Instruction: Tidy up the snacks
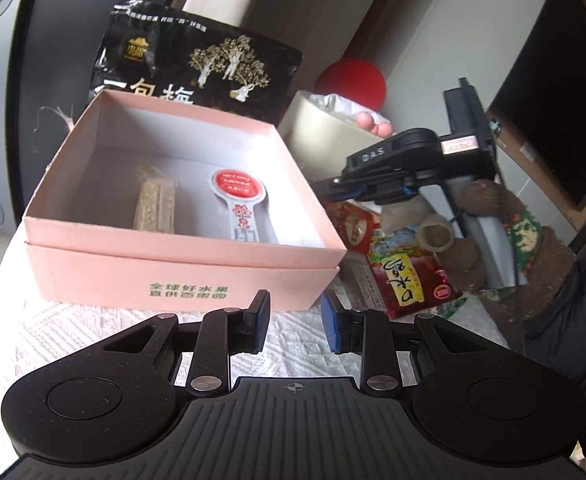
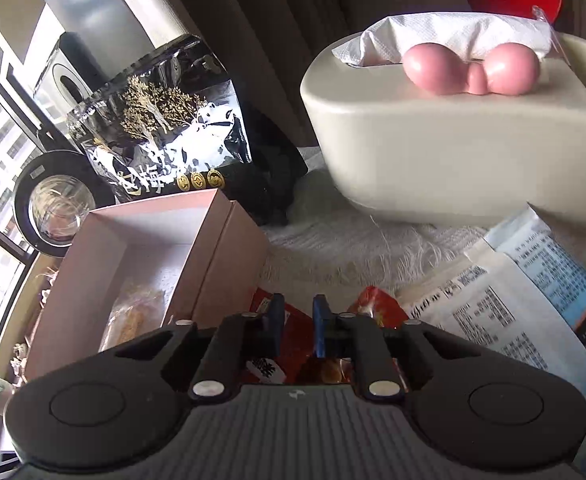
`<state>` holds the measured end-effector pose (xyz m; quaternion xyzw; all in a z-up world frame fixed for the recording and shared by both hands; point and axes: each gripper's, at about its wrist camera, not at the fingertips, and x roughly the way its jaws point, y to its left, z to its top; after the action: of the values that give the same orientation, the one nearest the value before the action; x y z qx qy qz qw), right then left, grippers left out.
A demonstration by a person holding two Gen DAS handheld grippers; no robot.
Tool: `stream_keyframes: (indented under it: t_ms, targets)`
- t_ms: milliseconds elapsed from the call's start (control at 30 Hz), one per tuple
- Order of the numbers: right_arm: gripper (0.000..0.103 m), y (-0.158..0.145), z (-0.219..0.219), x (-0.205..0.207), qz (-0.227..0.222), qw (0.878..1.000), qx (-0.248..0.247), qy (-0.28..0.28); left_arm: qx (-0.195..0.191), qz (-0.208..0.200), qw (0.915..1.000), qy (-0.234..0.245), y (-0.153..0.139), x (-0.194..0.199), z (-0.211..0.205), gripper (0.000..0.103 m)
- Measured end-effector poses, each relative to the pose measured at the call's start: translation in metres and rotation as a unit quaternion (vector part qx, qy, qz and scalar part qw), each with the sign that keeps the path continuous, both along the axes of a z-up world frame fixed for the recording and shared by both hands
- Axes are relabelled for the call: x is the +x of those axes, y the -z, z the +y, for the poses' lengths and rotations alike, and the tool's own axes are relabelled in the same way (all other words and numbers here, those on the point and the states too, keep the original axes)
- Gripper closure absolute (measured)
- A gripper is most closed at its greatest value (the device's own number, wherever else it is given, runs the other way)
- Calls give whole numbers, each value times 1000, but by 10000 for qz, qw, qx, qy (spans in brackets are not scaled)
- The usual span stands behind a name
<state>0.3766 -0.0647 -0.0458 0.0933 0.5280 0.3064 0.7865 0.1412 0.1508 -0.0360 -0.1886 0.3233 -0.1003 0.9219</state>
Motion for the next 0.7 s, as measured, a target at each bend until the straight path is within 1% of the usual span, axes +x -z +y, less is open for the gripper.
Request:
stream_keyframes:
  t_ms: [67, 133, 300, 367, 433, 500, 567, 633, 700]
  targets:
    - [98, -5, -10, -8, 163, 9997, 199, -12, -5, 51, 10000, -27, 3, 1, -1, 72]
    - [100, -7, -17, -21, 242, 9995, 211, -74, 24, 99, 9999, -38, 4, 1, -2, 72]
    - [102, -12, -39, -73, 423, 9974, 448, -363, 50, 170, 9998, -29, 6, -8, -6, 72]
    - [102, -17, -50, -94, 418, 9966, 552, -453, 63, 223, 9997, -12, 7, -9, -8, 72]
    - [102, -24, -57, -106, 292, 9974, 505, -426, 69, 277, 9996, -8, 9, -9, -10, 72]
    - [101, -30, -58, -104, 59, 9985, 428, -324, 53, 315, 9995, -12, 10, -7, -13, 72]
    - [99, -31, -54, -91, -132, 9997, 175, -91, 38, 324, 9995, -15, 10, -6, -18, 72]
    - [94, -24, -46, -74, -96, 9999, 120, 30, 49, 335, 9994, -33, 10, -8, -22, 72]
    - [94, -16, -33, -59, -56, 9999, 3, 100, 163, 365, 9991, -114, 8, -11, -23, 72]
